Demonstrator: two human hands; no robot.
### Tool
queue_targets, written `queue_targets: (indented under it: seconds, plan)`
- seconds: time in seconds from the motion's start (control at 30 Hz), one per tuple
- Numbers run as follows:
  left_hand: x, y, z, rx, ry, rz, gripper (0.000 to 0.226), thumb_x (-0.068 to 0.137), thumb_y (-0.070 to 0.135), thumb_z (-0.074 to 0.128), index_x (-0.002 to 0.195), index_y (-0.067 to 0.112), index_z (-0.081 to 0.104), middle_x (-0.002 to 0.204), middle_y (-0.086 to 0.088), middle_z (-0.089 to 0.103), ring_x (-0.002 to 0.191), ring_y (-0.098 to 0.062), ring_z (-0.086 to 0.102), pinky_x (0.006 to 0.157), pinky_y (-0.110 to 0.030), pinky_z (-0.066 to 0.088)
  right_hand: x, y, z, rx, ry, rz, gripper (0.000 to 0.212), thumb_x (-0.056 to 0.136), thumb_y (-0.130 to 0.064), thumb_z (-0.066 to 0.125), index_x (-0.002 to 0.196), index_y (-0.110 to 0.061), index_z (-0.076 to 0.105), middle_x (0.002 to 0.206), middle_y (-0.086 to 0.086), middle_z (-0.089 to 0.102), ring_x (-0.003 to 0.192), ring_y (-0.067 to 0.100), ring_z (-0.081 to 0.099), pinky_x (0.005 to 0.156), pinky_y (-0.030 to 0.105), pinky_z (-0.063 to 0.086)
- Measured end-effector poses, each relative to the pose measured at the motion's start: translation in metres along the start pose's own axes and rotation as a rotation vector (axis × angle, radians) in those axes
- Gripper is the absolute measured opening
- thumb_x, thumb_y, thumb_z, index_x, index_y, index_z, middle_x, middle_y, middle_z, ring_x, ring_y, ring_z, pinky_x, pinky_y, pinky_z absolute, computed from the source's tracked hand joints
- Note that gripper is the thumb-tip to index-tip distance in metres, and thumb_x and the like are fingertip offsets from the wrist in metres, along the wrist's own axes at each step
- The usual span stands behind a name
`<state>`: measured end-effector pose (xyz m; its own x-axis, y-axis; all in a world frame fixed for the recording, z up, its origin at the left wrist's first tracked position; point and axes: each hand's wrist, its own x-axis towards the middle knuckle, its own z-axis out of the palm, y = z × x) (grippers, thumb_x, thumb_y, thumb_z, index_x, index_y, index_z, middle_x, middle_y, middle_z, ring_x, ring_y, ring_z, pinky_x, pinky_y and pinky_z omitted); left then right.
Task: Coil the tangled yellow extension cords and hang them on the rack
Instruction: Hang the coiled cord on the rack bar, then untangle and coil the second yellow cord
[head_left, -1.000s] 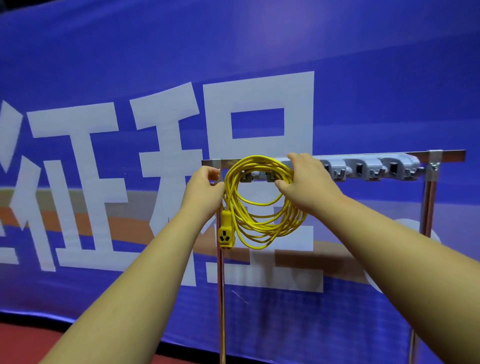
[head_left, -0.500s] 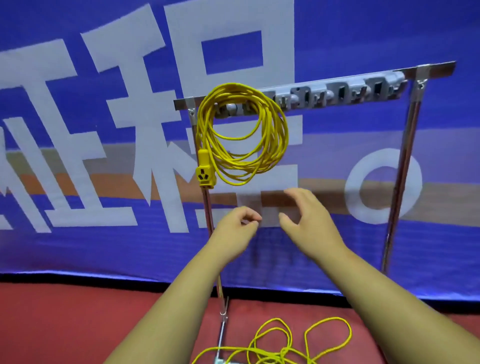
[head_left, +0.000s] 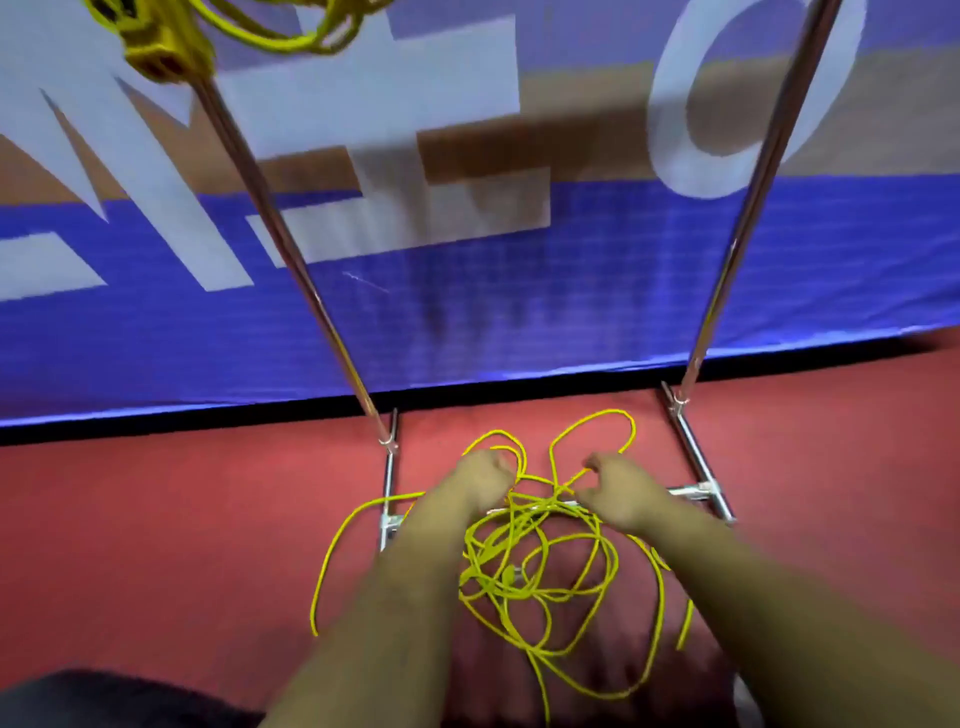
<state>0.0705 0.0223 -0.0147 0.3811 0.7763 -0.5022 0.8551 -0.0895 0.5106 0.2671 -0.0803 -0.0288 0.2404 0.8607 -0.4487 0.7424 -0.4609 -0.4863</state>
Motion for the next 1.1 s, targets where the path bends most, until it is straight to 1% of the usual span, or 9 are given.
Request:
queue_targets:
  seconds: [0.13, 0.23, 0.37, 0.43, 0.57, 0.73, 0.83, 0.9, 1.1]
  plan:
    - [0.015, -0.056, 0.072, 0.090, -0.083, -0.129, 0.023, 0.096, 0.028, 0.058, 0.106, 0.013, 0.073, 0.103, -0.012, 0.072, 0.094, -0.023, 0.067, 0.078, -0.028, 0.051, -0.007, 0.046, 0.054, -0.082, -0.161, 0.045, 0.057, 0.086, -0.051, 0.056, 0.127, -0.014, 0.071, 0.126, 0.012, 0.073, 0.120, 0.032, 0.066, 0.092, 0.035, 0.049]
    - [0.027, -0.111, 0.127, 0.267, -0.062, -0.177, 0.062, 0.081, 0.060, 0.067, 0.133, 0.026, 0.061, 0.130, -0.016, 0.059, 0.124, -0.038, 0.058, 0.107, -0.041, 0.048, -0.006, 0.071, 0.088, -0.154, -0.284, 0.108, 0.040, 0.108, -0.034, 0.050, 0.130, -0.006, 0.068, 0.136, 0.021, 0.066, 0.130, 0.036, 0.060, 0.096, 0.036, 0.045]
    - [0.014, -0.128, 0.147, 0.275, -0.022, -0.139, 0.060, 0.087, 0.042, 0.066, 0.145, 0.034, 0.052, 0.148, -0.013, 0.042, 0.140, -0.038, 0.041, 0.118, -0.045, 0.037, 0.015, 0.097, 0.134, -0.240, -0.397, 0.098, 0.046, 0.104, -0.043, 0.048, 0.131, -0.012, 0.070, 0.137, 0.019, 0.067, 0.132, 0.038, 0.060, 0.105, 0.042, 0.050]
    - [0.020, -0.137, 0.150, 0.286, -0.010, -0.126, 0.048, 0.086, 0.035, 0.068, 0.134, 0.031, 0.064, 0.147, -0.010, 0.045, 0.138, -0.035, 0.045, 0.116, -0.042, 0.038, 0.018, 0.092, 0.140, -0.269, -0.434, 0.072, 0.046, 0.103, -0.046, 0.052, 0.138, -0.022, 0.068, 0.142, 0.010, 0.067, 0.132, 0.034, 0.061, 0.105, 0.038, 0.051]
    - [0.026, -0.151, 0.150, 0.244, 0.084, -0.143, 0.027, 0.080, 0.014, 0.070, 0.105, 0.024, 0.074, 0.129, -0.005, 0.055, 0.117, -0.034, 0.060, 0.101, -0.039, 0.051, 0.015, 0.068, 0.136, -0.308, -0.437, 0.072, 0.041, 0.104, -0.036, 0.050, 0.127, -0.010, 0.071, 0.133, 0.017, 0.070, 0.126, 0.034, 0.064, 0.094, 0.033, 0.051]
    - [0.019, -0.143, 0.144, 0.086, 0.320, -0.422, 0.034, 0.093, 0.020, 0.054, 0.123, 0.006, 0.058, 0.126, -0.017, 0.061, 0.112, -0.041, 0.066, 0.091, -0.046, 0.053, 0.016, 0.055, 0.143, -0.293, -0.433, 0.079, 0.043, 0.107, -0.023, 0.050, 0.148, -0.013, 0.056, 0.142, 0.016, 0.066, 0.130, 0.035, 0.063, 0.098, 0.035, 0.049]
    - [0.019, -0.149, 0.152, -0.054, 0.189, -0.534, 0.047, 0.093, 0.045, 0.044, 0.101, 0.009, 0.073, 0.091, -0.010, 0.079, 0.088, -0.032, 0.077, 0.088, -0.040, 0.060, 0.022, 0.062, 0.158, -0.215, -0.398, 0.084, 0.055, 0.100, -0.025, 0.060, 0.154, -0.022, 0.051, 0.144, 0.013, 0.064, 0.131, 0.033, 0.061, 0.097, 0.030, 0.048]
    - [0.020, -0.150, 0.164, -0.128, 0.068, -0.500, 0.046, 0.094, 0.043, 0.046, 0.084, 0.008, 0.073, 0.075, -0.007, 0.077, 0.077, -0.028, 0.077, 0.082, -0.037, 0.061, 0.022, 0.064, 0.163, -0.209, -0.425, 0.064, 0.058, 0.098, -0.022, 0.059, 0.155, -0.028, 0.051, 0.146, 0.013, 0.061, 0.132, 0.033, 0.060, 0.100, 0.030, 0.048]
    - [0.027, -0.138, 0.191, 0.026, -0.064, -0.486, 0.035, 0.085, 0.028, 0.070, 0.114, 0.010, 0.074, 0.116, -0.007, 0.074, 0.113, -0.030, 0.070, 0.091, -0.034, 0.055, 0.025, 0.064, 0.175, -0.231, -0.496, 0.008, 0.049, 0.097, -0.021, 0.059, 0.146, -0.032, 0.061, 0.144, 0.008, 0.064, 0.131, 0.029, 0.060, 0.102, 0.030, 0.049]
